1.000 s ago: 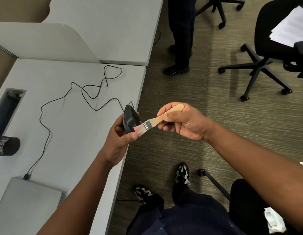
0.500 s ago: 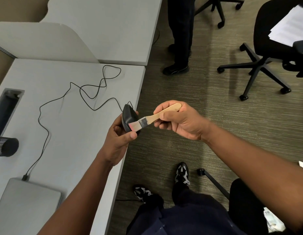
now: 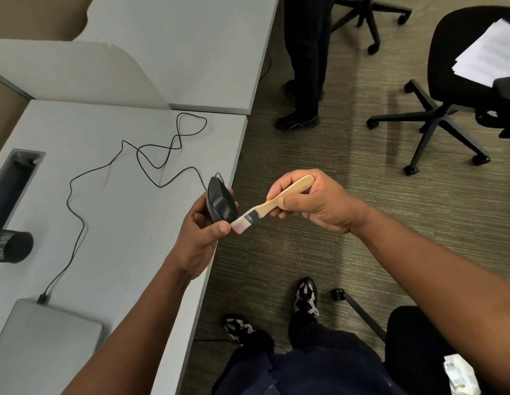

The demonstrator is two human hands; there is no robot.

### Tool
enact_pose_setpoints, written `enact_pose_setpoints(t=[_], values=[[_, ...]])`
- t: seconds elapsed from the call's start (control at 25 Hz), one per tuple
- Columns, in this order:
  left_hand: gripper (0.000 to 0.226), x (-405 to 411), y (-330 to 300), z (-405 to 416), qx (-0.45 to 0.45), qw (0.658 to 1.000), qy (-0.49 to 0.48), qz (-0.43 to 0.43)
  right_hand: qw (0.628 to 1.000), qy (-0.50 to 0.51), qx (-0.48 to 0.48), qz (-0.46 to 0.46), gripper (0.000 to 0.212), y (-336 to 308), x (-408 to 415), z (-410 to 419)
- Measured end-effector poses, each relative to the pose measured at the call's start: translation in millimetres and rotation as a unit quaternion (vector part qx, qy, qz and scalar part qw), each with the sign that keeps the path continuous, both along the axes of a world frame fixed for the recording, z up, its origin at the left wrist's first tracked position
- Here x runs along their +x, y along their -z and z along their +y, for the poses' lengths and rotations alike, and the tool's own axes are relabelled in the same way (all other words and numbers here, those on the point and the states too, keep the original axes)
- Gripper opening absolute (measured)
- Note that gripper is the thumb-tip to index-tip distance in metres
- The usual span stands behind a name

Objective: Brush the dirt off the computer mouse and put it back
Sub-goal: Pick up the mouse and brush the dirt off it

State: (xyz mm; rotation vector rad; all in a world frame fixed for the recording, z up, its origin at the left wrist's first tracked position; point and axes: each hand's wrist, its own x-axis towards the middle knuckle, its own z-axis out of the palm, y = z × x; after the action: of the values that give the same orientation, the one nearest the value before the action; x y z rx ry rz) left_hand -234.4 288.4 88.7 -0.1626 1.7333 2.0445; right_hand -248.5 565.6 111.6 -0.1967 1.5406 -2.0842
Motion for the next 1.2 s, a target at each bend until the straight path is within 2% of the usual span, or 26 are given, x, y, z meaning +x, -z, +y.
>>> enact_pose_setpoints(t=[0.12, 0.2, 0.32, 0.4, 0.52, 0.6, 0.72, 0.8, 0.92, 1.04, 1.08, 1.2], values=[[0.112, 3, 1, 0, -0.013, 1.000, 0.013, -0.003, 0.990, -0.032, 0.123, 0.058, 0.016, 2, -1, -2], [0.117, 5, 0, 1, -0.038, 0.999, 0.025, 0.001, 0.982, 0.011, 0.173, 0.069, 0.014, 4, -2, -4], [0.113, 6, 3, 1, -0.114, 0.990, 0.059, 0.051, 0.975, 0.161, 0.145, 0.049, 0.015, 1, -5, -1], [0.113, 7, 4, 2, -0.187, 0.976, 0.082, 0.079, 0.973, 0.207, 0.088, 0.046, 0.013, -4, -9, 3], [0.122, 7, 4, 3, -0.266, 0.950, 0.115, 0.113, 0.991, 0.130, 0.013, -0.001, 0.009, -15, -15, 2], [0.126, 8, 4, 5, -0.292, 0.935, 0.139, 0.149, 0.993, 0.089, 0.068, -0.029, 0.011, -15, -18, 0], [0.128, 9, 1, 7, -0.313, 0.919, 0.155, 0.184, 0.973, 0.146, 0.175, -0.039, 0.014, -12, -20, -1], [0.128, 9, 0, 8, -0.314, 0.917, 0.159, 0.187, 0.964, 0.181, 0.192, -0.030, 0.015, -11, -20, -1], [0.129, 11, 1, 9, -0.311, 0.918, 0.159, 0.189, 0.965, 0.202, 0.161, -0.040, 0.014, -10, -18, -4], [0.128, 11, 0, 10, -0.305, 0.920, 0.154, 0.193, 0.978, 0.182, 0.040, -0.098, 0.011, -10, -14, -10], [0.129, 11, 0, 11, -0.306, 0.919, 0.156, 0.195, 0.979, 0.167, 0.028, -0.114, 0.010, -10, -12, -12], [0.136, 12, 1, 11, -0.301, 0.924, 0.151, 0.183, 0.974, 0.171, 0.091, -0.120, 0.010, -8, -14, -16]])
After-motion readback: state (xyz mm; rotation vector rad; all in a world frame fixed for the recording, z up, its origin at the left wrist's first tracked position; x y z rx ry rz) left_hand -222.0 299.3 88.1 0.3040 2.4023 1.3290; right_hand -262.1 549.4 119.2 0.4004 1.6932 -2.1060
